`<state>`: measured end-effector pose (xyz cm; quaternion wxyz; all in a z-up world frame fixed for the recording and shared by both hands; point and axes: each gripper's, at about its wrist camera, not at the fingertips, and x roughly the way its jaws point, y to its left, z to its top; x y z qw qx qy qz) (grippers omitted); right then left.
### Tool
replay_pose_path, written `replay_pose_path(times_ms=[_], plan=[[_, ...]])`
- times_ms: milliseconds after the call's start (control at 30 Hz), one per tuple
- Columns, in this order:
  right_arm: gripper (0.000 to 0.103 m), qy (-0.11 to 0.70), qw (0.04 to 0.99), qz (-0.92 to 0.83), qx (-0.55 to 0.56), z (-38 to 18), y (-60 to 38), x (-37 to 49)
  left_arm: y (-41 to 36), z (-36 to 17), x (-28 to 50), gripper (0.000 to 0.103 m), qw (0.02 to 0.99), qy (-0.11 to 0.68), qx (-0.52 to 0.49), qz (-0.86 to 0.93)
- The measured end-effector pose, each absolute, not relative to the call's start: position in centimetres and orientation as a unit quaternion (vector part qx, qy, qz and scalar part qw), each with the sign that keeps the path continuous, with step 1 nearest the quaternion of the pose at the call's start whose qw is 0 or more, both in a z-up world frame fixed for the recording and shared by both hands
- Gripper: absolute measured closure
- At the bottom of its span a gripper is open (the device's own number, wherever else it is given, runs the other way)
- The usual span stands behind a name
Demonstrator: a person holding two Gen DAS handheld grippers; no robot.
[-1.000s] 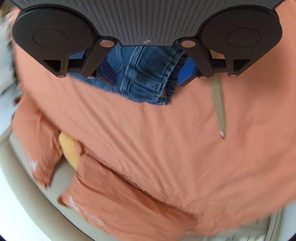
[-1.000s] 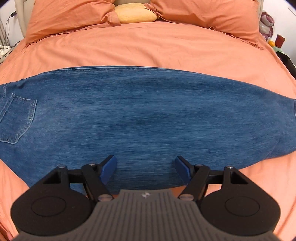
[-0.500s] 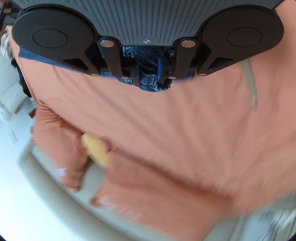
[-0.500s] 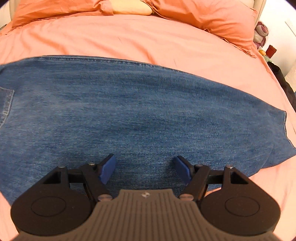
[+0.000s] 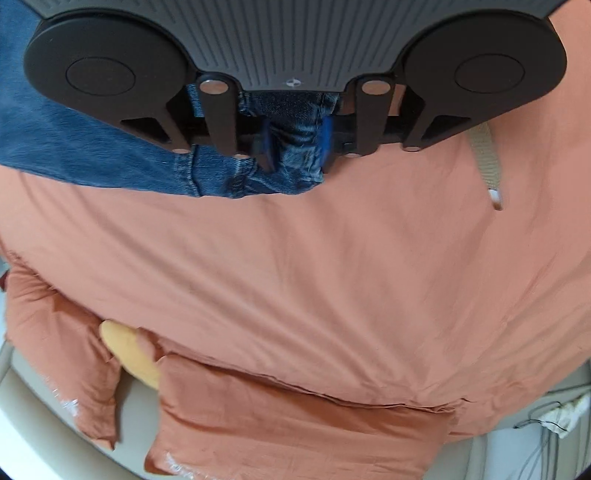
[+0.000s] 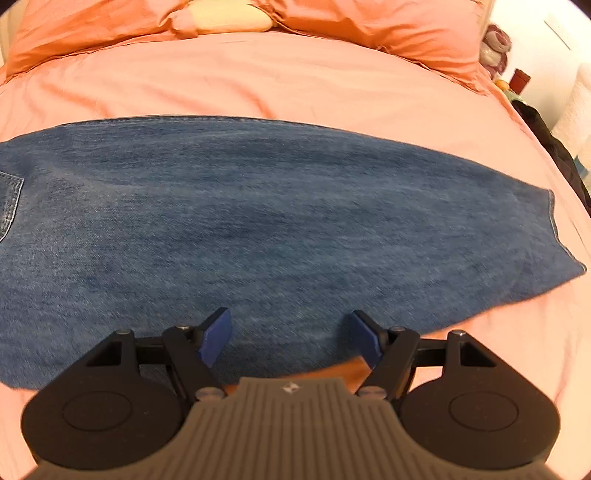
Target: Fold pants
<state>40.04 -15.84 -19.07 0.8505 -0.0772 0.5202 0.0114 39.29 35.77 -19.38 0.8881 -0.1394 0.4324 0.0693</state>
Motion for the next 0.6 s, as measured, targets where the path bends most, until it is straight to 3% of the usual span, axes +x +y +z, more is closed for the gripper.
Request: replay_pose_path(times_ms=[67,133,200,300,433,600], plan=[[0.036,0.523,0.85,0.005,-0.064,-18.9,-16.7,39.7,35.4,-18.2,39.3,0.057,0.885,0.437,-0.135,0.086],[0.036,0.519,0.854,0.005,-0.045,-18.2,-17.5,39.1,35.2,-16.7,38.6,0.036,0.887,0.432,-0.131,0.097],[0.036,0.513,0.858,0.005,-0.03,-17.4,-18.3,38.4,34.2,-14.8,37.4,0.032,0.898,0.414,-0.098,0.108],[0.036,0.499,0.866,0.039,0.005,-15.9,-19.1,36.8,31.9,-12.1,35.2,0.034,0.912,0.396,-0.038,0.101],[0.041,0.497,0.859,0.119,0.041,-15.5,-17.4,33.8,28.5,-10.6,32.6,0.052,0.907,0.419,0.01,0.033],[0.044,0.495,0.844,0.207,0.018,-17.7,-11.6,30.3,24.5,-12.3,30.9,0.054,0.887,0.447,0.114,0.019]])
